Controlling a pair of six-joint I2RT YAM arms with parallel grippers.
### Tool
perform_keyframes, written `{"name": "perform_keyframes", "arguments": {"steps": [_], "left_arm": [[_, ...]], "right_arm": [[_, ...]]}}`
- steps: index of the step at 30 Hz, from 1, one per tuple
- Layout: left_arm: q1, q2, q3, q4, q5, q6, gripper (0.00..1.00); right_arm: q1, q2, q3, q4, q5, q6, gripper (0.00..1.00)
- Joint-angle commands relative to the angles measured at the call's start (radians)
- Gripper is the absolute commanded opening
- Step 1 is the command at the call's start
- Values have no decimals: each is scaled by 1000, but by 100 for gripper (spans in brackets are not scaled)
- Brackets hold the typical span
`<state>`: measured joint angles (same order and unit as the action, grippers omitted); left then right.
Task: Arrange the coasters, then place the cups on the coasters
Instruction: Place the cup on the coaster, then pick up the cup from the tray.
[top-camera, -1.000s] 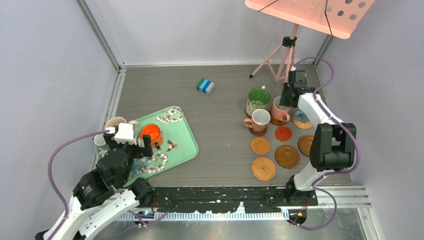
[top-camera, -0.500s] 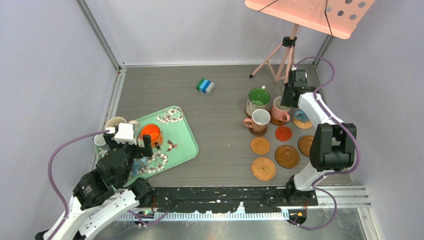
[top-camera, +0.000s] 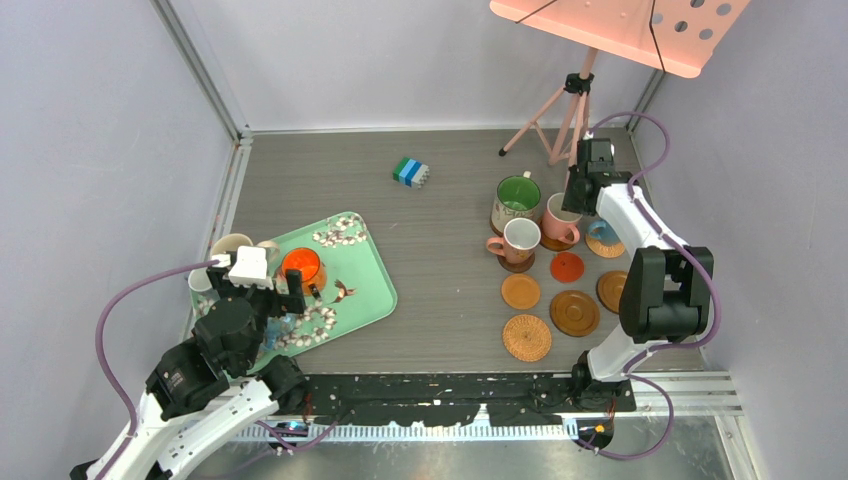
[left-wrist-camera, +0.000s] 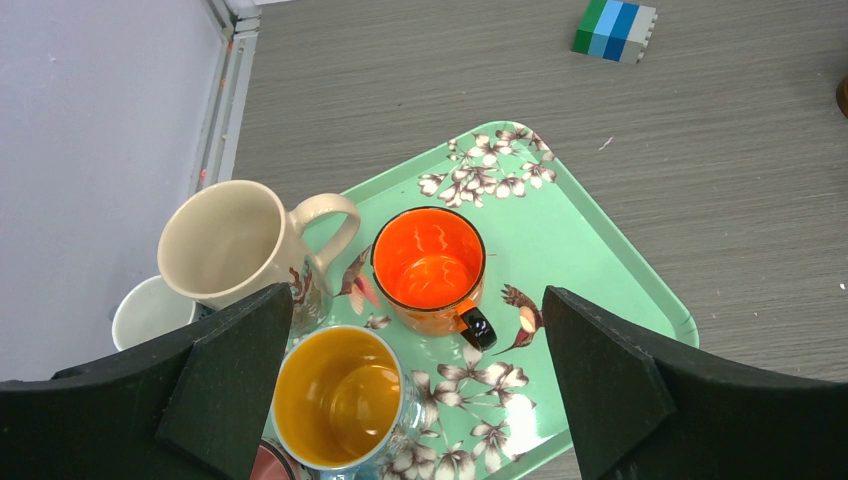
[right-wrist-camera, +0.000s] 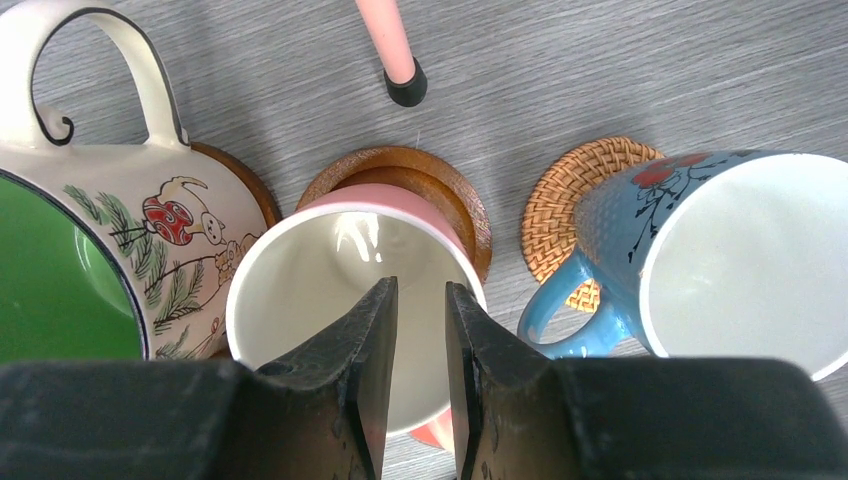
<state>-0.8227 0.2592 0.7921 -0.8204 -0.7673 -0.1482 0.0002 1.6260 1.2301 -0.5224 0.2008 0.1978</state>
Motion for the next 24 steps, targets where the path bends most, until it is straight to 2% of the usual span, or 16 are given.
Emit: {"name": "perform_keyframes", "arguments": {"steps": [1,6,15,21,24], "left_arm": [[5,-6,7,29,-21,9,99],[5,-3,6,28,-22,9,99],[5,-3,6,28,-24,8,99],[5,6,4,27,-30,9,99],[5,9,6,24,-38,9,99]], "right_arm": [[0,-32,55,-14,16,4,31],[33,-56,94,-40,-12,-6,32],[133,-202,128,-48,-71,21,37],[316,-266,73,82,-90,96,41],[456,-277,39,155,-68,137,46]]}}
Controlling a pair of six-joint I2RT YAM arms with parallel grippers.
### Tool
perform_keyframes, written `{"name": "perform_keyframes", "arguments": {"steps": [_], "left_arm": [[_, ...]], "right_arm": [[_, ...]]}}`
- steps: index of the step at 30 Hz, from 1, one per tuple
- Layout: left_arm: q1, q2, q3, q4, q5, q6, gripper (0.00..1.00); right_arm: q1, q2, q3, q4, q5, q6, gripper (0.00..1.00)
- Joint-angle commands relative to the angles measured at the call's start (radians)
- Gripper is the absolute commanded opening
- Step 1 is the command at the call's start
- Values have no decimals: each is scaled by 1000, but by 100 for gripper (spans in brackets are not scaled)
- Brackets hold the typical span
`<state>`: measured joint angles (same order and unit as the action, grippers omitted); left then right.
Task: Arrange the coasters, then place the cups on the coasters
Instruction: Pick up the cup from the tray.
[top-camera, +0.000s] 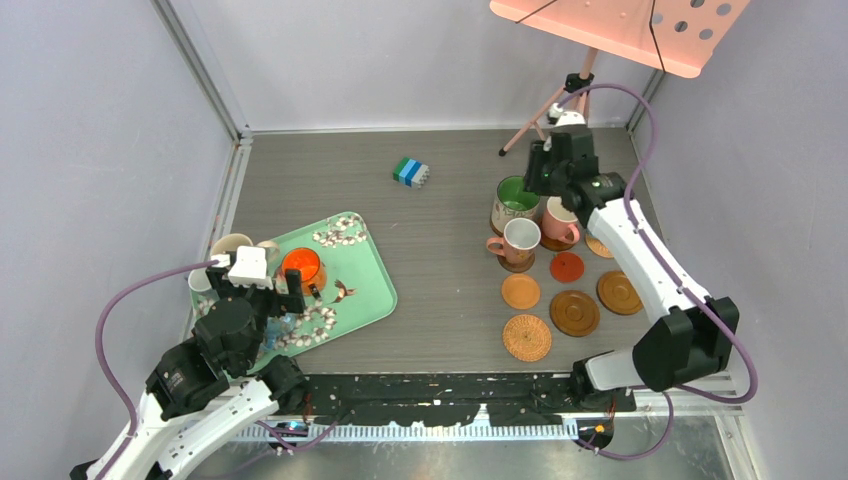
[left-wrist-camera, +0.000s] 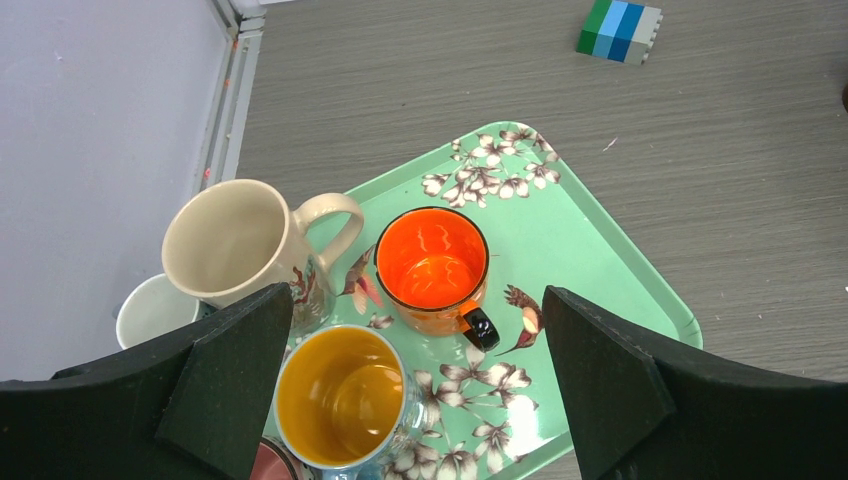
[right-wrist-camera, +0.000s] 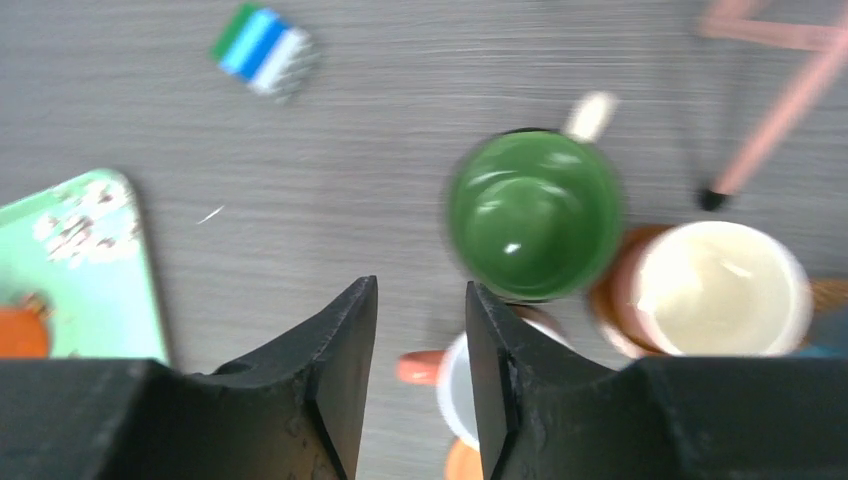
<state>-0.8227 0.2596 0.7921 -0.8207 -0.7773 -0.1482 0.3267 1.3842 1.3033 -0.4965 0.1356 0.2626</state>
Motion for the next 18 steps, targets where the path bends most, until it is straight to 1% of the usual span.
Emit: {"name": "perform_keyframes", "arguments": {"steps": [1,6,7,8,9,10,12,18], "left_arm": [[5,9,6,23,-29,9,99],[5,6,6,24,-34,9,99],[5,5,6,24,-34,9,99],[5,4,6,25,-34,9,99],[5,2,6,25,-34,9,99],[5,3,4,26,-34,9,99],[5,1,4,26,-31,9,99],[5,-5,6,27,-27,9,99]], "right_arm": [[185,-35,-45,173,-2,82,46],[361,-12,-111,378,36,156,50],[412,6,-116,407,41,162,51],[436,18,-119,461,50,171,52],[482,52,-115,476,62,173,53],[503,75,-94,504,68,178,53],[586,177,-36,518,83,182,56],[710,409,165,519,100,236,58]]}}
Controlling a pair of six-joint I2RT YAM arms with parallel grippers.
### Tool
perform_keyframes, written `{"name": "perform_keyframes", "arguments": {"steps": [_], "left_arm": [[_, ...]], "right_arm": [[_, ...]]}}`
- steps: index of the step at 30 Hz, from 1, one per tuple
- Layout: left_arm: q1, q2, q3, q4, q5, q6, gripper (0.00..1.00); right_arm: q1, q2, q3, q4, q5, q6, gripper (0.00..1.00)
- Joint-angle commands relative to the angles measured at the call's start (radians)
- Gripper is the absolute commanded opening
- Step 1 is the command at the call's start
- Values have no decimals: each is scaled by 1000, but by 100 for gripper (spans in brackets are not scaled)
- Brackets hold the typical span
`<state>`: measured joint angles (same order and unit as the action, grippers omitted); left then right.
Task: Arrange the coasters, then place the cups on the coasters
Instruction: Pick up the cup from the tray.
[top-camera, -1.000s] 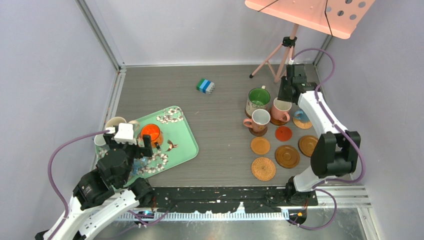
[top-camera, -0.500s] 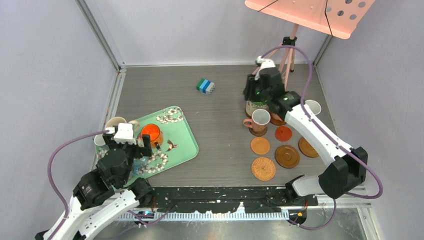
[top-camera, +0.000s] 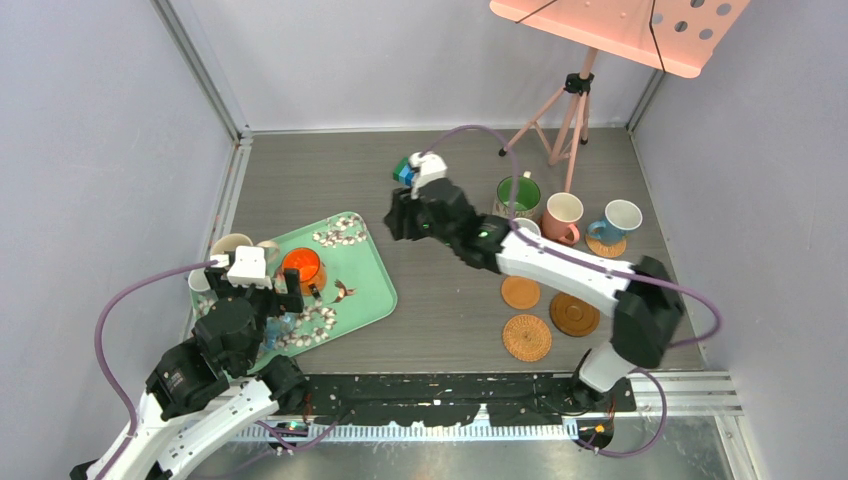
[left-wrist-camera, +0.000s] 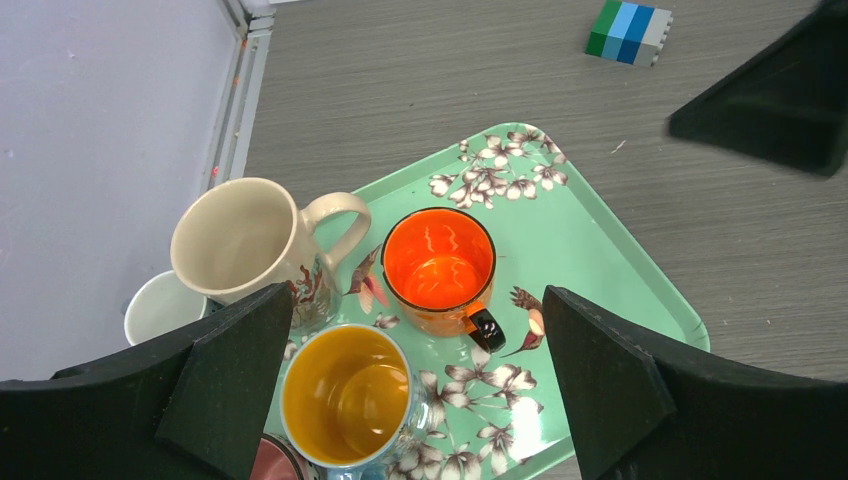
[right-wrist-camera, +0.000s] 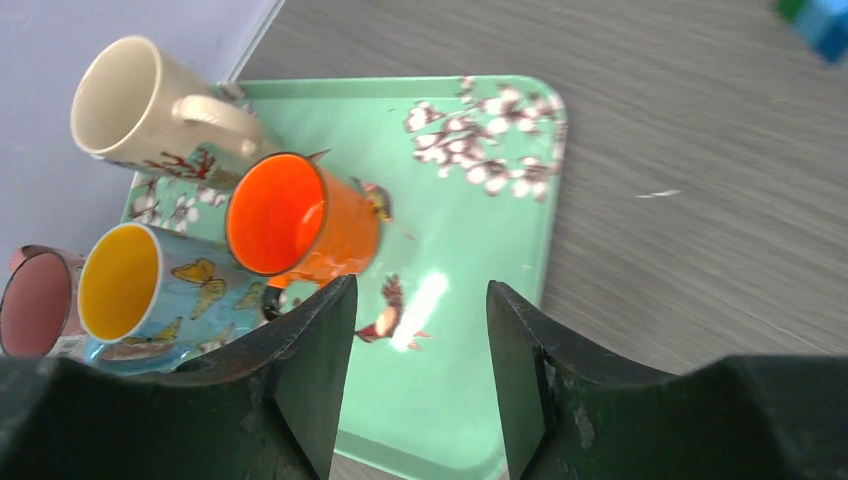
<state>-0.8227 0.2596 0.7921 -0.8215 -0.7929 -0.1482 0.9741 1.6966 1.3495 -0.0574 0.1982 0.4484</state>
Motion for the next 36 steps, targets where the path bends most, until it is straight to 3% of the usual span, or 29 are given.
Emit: {"name": "perform_keyframes", "arguments": {"steps": [1,10,24,36], "left_arm": [[5,-8,6,28,-10,9,99],[5,-26,4,35,1,8,99],[5,-45,3,36,3,7,99],[5,-42,2,34,4,6,99]], "right_arm": [[74,120,161,80,38,59,58],[137,372,376,65,-35,115,62],[167,595,660,-119,-31,95,63],[167,657,715,-208,45,59,62]]}}
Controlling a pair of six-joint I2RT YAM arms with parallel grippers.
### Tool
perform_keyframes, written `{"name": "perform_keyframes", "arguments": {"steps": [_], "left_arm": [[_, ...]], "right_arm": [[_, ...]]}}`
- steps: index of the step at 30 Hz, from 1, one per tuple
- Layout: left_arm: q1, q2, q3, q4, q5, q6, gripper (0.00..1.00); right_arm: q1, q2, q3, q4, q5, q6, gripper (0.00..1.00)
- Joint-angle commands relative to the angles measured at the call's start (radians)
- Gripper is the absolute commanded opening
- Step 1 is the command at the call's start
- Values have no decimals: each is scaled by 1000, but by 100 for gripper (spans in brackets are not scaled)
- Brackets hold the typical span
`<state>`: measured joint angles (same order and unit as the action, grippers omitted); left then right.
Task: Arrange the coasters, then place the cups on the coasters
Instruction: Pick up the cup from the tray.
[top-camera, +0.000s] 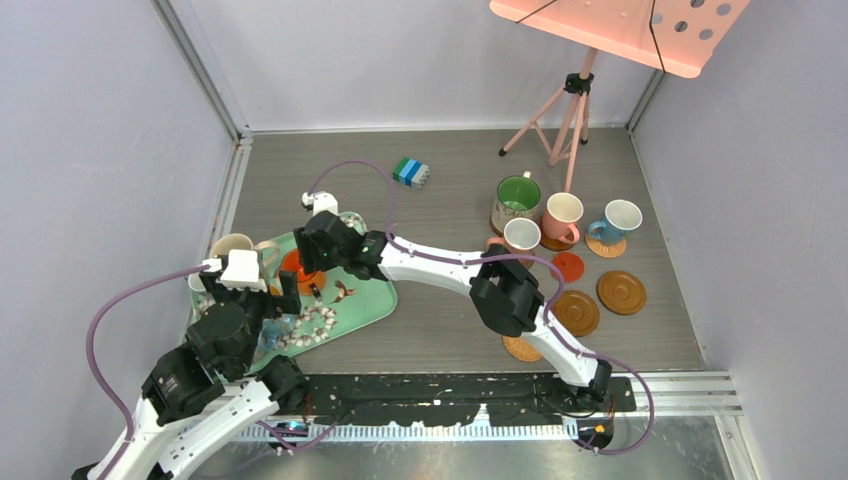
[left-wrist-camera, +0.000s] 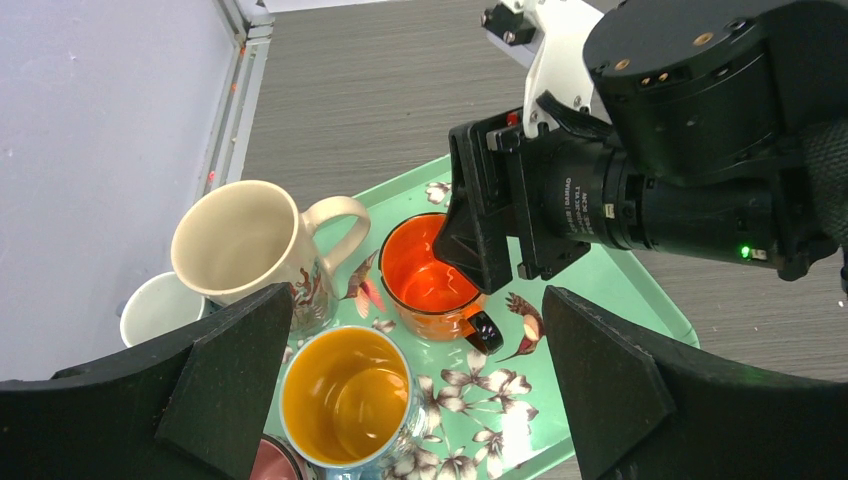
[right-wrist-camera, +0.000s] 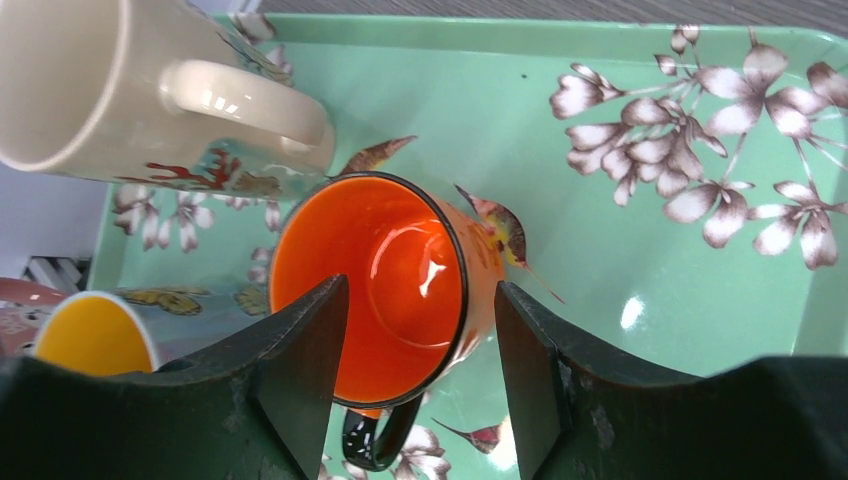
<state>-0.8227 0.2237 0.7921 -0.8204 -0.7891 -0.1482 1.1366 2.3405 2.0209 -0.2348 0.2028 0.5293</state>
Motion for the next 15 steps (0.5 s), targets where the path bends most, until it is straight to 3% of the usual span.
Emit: {"name": "perform_keyframes", "arguments": {"steps": [1,11,15], "left_arm": [[4,-6,3,33,1,6,99],[4,12,10,20,-5,3,99],[5,-4,7,26,-5,1,99]], "right_arm": [[4,14,45,-32,42,-25,62],[3,59,103,-113,44,-42,54],[1,40,99,-122,55,-54,38]]}}
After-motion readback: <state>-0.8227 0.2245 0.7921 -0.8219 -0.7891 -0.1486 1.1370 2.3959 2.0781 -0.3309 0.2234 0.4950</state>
